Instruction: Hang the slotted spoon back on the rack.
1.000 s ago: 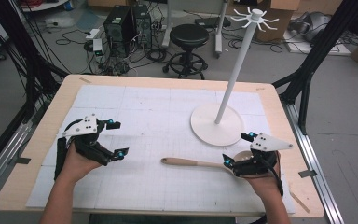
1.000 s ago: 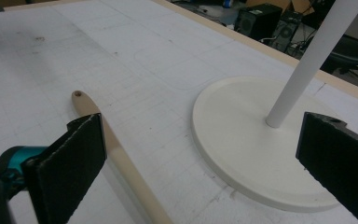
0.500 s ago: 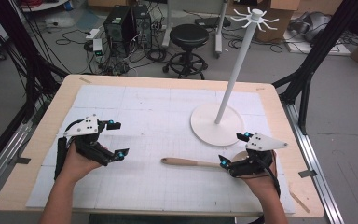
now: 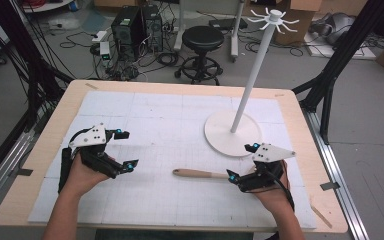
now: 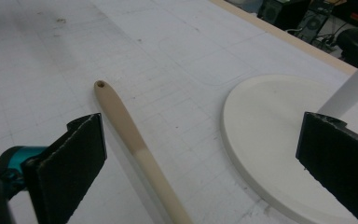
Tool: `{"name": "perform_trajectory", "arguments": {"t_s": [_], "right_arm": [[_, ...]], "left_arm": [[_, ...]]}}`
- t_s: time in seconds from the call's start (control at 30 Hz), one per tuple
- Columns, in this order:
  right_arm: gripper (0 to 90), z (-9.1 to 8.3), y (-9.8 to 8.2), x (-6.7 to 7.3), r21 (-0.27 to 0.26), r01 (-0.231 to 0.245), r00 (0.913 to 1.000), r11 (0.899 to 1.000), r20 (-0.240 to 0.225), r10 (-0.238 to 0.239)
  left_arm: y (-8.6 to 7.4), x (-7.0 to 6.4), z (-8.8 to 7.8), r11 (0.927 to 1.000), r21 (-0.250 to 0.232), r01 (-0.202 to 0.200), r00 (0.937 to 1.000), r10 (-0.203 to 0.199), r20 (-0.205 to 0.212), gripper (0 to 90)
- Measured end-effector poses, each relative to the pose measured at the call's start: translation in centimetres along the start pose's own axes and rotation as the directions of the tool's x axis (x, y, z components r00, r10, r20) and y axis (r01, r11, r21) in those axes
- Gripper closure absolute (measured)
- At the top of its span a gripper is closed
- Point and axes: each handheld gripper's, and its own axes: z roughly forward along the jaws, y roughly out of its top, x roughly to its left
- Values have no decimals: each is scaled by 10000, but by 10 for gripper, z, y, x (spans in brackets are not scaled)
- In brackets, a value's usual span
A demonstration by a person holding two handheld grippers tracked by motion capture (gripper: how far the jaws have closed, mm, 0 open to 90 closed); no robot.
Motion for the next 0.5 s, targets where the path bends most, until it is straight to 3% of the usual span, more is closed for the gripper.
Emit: {"name": "perform_trajectory", "arguments": {"t_s": [0.23, 0.5], "right_arm": [[2, 16, 1, 6, 585, 183, 9997, 9981, -187, -172], [31, 45, -1, 19, 1880, 446, 9984, 9812, -433, -370]], "left_arm": [[-1, 0, 3, 9999, 148, -58, 10000, 57, 21, 17], [-2, 0, 4, 9998, 183, -73, 10000, 72, 37, 17]]}}
